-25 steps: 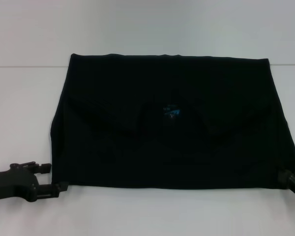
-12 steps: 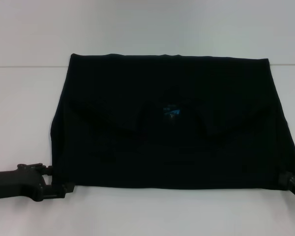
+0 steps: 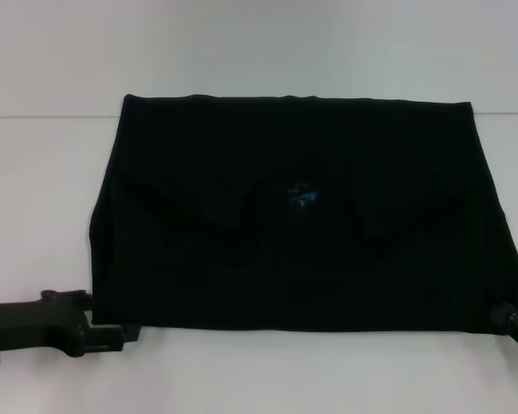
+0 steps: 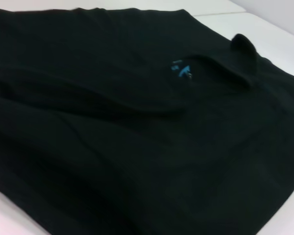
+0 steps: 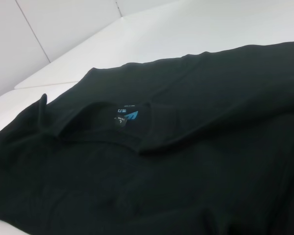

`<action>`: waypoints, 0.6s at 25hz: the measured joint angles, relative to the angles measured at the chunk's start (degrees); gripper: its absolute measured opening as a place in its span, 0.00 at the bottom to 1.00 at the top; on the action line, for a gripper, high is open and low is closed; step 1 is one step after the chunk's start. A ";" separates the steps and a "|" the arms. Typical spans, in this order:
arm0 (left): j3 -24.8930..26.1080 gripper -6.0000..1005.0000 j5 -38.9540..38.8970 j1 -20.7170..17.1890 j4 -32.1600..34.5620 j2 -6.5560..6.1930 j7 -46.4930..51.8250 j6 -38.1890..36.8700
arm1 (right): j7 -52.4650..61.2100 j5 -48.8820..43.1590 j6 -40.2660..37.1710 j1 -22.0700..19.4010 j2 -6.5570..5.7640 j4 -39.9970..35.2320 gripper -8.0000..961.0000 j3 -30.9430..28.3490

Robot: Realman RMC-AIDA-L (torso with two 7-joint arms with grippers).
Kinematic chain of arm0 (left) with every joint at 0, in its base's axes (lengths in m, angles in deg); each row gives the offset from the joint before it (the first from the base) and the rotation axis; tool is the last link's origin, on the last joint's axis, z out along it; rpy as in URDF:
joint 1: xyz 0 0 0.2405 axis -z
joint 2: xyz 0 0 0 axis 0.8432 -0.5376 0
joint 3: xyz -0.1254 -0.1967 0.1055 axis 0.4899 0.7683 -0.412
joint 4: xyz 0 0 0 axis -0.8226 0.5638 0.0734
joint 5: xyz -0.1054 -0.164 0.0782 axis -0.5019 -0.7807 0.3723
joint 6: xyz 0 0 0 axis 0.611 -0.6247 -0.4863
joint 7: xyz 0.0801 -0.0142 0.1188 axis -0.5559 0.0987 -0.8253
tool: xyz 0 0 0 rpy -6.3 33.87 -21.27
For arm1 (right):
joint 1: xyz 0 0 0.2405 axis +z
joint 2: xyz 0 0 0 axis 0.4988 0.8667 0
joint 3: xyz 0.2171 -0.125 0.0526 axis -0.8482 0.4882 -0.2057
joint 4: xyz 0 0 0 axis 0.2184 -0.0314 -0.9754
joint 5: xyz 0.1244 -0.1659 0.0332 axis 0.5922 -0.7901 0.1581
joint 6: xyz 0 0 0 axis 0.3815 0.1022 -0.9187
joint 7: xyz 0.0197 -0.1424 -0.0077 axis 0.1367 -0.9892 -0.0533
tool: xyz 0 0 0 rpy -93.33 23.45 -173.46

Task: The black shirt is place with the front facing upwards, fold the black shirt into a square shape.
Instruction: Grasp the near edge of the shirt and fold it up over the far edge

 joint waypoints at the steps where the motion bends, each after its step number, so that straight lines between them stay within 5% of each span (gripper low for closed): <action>1: -0.58 0.81 -0.01 0.12 -0.39 -0.01 -0.12 0.22 | 0.00 0.01 0.00 0.00 0.00 0.00 0.04 0.00; 5: -2.22 0.80 -0.23 0.53 -0.98 0.27 -0.23 1.77 | 0.00 0.00 0.01 0.00 0.00 0.00 0.04 0.00; 15: -2.14 0.42 -0.44 0.66 -1.62 0.44 -1.76 2.77 | 0.01 -0.04 0.01 0.01 0.00 0.01 0.04 0.01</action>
